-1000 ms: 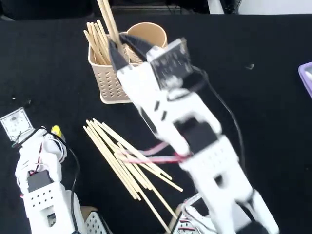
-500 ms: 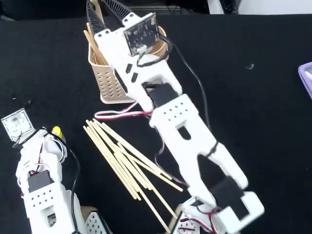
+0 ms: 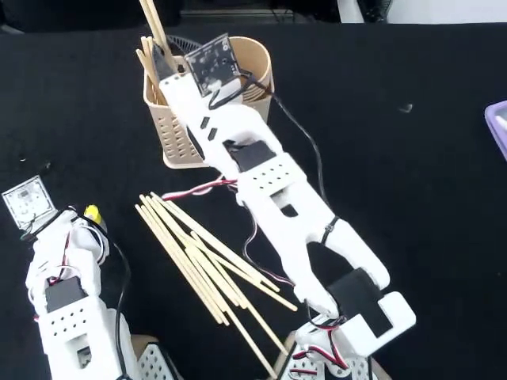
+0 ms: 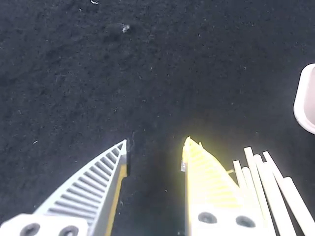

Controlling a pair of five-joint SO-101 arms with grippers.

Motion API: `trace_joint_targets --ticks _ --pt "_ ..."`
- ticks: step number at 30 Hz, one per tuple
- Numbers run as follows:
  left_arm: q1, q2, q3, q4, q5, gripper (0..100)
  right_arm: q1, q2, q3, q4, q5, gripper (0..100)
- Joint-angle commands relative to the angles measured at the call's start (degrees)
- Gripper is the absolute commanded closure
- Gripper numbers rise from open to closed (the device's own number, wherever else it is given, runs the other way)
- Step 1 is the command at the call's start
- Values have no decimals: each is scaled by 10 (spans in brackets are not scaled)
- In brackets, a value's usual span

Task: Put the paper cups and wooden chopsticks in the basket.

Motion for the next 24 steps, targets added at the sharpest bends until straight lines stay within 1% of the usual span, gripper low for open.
trace_joint_targets --ticks 1,4,5,11,14,16,21,23,24 --pt "6 -7 -3 -11 -4 812 -6 -7 2 -11 -4 964" --pt "7 -7 -3 -11 -4 812 -6 -9 1 -9 -17 887" --pt "6 -7 -3 -11 -4 812 -6 -9 1 -9 -30 881" --pt "5 -7 -3 -11 -4 812 -5 -57 4 -4 -40 923" --pt "5 -7 -3 -11 -4 812 -6 -121 4 50 -40 926" --pt "5 -7 -3 -11 -4 812 -8 -175 5 130 -40 927" --pt "4 -7 -3 -11 -4 812 -8 -308 7 466 -36 925" --pt "4 -7 -3 -11 -4 812 -10 -341 25 582 -35 923" --pt "4 -7 -3 -11 -4 812 -19 -354 42 624 -35 923"
